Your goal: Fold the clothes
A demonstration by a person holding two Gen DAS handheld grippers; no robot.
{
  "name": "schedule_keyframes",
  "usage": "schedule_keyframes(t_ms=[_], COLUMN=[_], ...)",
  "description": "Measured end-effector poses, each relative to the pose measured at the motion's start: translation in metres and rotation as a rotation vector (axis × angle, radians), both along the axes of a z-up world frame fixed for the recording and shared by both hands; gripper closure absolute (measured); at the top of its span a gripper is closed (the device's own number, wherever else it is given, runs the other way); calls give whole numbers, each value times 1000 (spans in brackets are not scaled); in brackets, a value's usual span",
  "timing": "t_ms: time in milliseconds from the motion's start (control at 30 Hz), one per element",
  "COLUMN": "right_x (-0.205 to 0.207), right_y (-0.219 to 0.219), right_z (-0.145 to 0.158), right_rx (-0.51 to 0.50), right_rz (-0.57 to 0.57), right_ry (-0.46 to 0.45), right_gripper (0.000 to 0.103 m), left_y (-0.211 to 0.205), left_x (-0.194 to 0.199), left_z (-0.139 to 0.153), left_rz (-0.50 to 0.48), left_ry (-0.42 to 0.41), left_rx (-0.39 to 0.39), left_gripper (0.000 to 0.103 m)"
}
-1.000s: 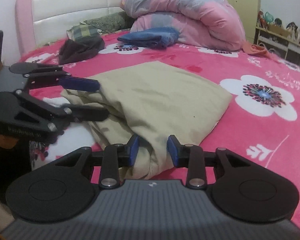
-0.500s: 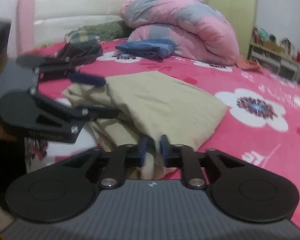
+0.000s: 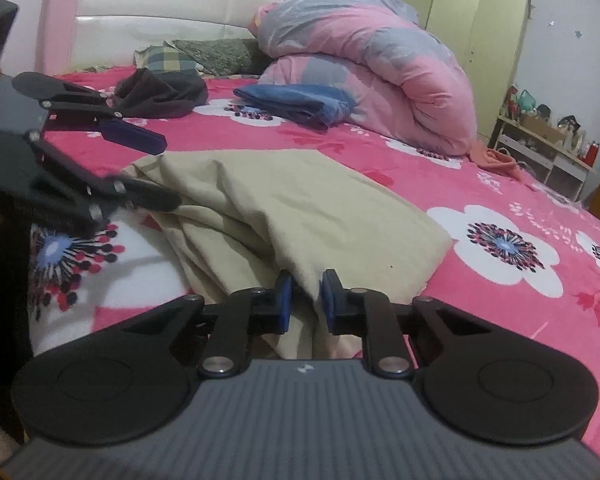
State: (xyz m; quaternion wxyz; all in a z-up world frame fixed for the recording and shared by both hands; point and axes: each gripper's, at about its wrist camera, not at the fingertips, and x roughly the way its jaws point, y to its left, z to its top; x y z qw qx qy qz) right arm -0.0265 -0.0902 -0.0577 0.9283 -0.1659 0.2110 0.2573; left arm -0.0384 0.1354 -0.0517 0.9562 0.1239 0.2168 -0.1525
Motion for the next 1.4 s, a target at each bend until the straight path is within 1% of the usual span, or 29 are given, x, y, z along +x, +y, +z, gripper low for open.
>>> schedule_keyframes(t_ms=[33, 67, 133, 233, 267, 300, 333, 367, 400, 433, 467, 500, 533, 600, 667, 700, 733, 800, 833, 867, 967, 1033, 1067, 1100, 1133, 1167, 1300, 1400], right_x=[0, 1, 2, 4, 5, 5, 6, 6, 6, 5, 3, -3, -10, -25, -34, -34, -35, -39, -42, -44, -42, -41, -41, -41, -42, -43, -35, -6], right_y=[0, 0, 1, 4, 5, 5, 6, 6, 6, 6, 5, 6, 8, 13, 16, 17, 17, 16, 15, 14, 12, 10, 9, 8, 6, 1, -26, -27], right_z=[0, 0, 1, -1, -2, -2, -3, -3, -3, -2, 0, 3, 6, 7, 0, -9, -13, -9, -7, -6, -15, -21, -24, -24, -17, -9, 26, 44], right_rx=[2, 4, 6, 5, 4, 5, 6, 6, 4, 4, 7, 2, -16, -70, -121, -141, -151, -154, -155, -155, -141, -132, -128, -118, -91, -46, 214, 347], right_rz=[3, 4, 4, 0, -3, -6, -10, -15, -24, -32, -35, -32, -21, 8, 40, 50, 55, 53, 52, 54, 70, 81, 87, 90, 89, 99, 172, 171], right_ry=[1, 2, 4, 5, 6, 6, 6, 4, -5, -13, -25, -51, -81, -135, -144, -127, -125, -157, -173, -181, -145, -121, -109, -100, -96, -85, -6, 46], right_gripper=[87, 87, 86, 86, 86, 87, 89, 94, 97, 100, 101, 101, 102, 102, 102, 102, 102, 102, 102, 103, 103, 103, 103, 103, 102, 101, 101, 101], left_y=[7, 11, 13, 1, -4, -9, -12, -15, -17, -19, -21, -21, -21, -21, -21, -21, -21, -21, -20, -18, -16, -19, -19, -19, -17, -15, -16, -17], left_x=[3, 6, 12, 18, 19, 19, 20, 21, 21, 19, 17, 14, 10, 6, 3, 1, 0, -9, -10, -9, -1, -3, -4, -5, -6, -5, -7, -7], left_z=[1, 2, 0, -9, -12, -14, -15, -15, -15, -14, -14, -13, -13, -16, -21, -23, -25, -18, -16, -18, -35, -38, -36, -35, -33, -33, -37, -39], left_rz=[11, 21, 6, -30, -38, -46, -52, -57, -55, -45, -32, -29, -27, -26, -25, -25, -24, -21, -21, -23, -36, -37, -36, -34, -34, -34, -38, -43], left_ry=[18, 26, 36, 36, 21, 4, -7, -15, -24, -43, -66, -84, -100, -101, -99, -98, -96, -143, -148, -134, -78, -94, -98, -99, -98, -95, -112, -125], left_rx=[-22, -25, 0, 96, 134, 167, 180, 187, 192, 209, 228, 238, 245, 257, 268, 274, 280, 294, 293, 287, 285, 315, 317, 315, 305, 299, 324, 341], left_gripper=[43, 44, 44, 44, 44, 48, 52, 62, 76, 84, 90, 93, 93, 93, 93, 94, 95, 96, 96, 96, 96, 95, 94, 94, 93, 93, 93, 93])
